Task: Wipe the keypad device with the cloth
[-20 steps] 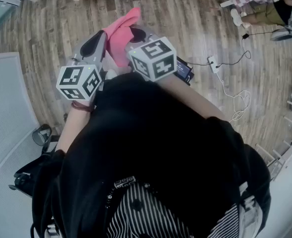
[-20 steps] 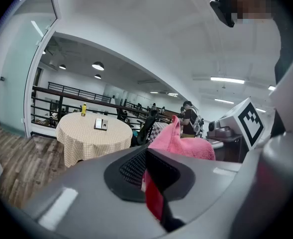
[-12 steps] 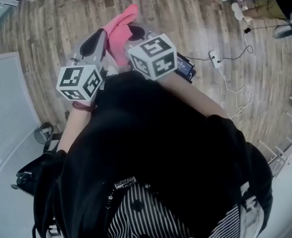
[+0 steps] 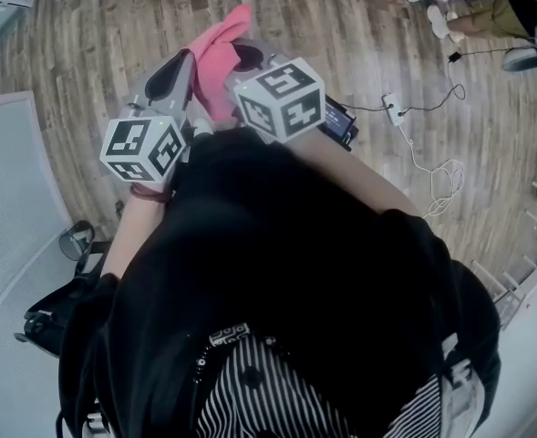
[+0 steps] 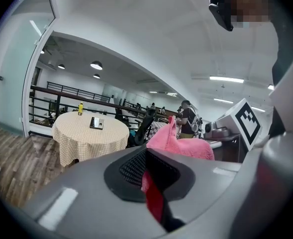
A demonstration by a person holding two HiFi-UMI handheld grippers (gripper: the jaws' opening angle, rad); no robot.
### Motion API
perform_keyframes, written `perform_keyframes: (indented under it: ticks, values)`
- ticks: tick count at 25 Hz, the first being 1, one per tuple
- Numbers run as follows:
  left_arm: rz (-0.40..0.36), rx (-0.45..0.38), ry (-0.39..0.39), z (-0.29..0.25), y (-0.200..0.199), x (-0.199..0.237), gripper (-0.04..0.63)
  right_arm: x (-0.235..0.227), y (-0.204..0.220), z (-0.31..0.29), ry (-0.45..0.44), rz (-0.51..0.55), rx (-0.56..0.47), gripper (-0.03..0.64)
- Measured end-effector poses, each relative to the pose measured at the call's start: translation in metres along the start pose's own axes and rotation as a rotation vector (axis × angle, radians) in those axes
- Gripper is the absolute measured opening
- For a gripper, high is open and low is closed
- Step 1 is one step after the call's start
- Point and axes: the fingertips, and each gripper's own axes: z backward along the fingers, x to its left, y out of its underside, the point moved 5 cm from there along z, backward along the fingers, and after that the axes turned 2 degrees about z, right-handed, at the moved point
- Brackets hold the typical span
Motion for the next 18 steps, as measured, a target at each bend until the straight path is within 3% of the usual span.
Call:
perform_keyframes:
  ticks: [10,18]
  values:
    - [0.001,0.013,0.012,-0.015,0.003,-0.01,0.0,-0.015,0.004,0.007,-0.056,-0.046,-0.006,0.064]
    - [-0.026,0.026,0.041,-0.05,-0.013,0.014,0.0,-0.041,-0.016,-0.016,-0.01,-0.047,-0.01,0.064]
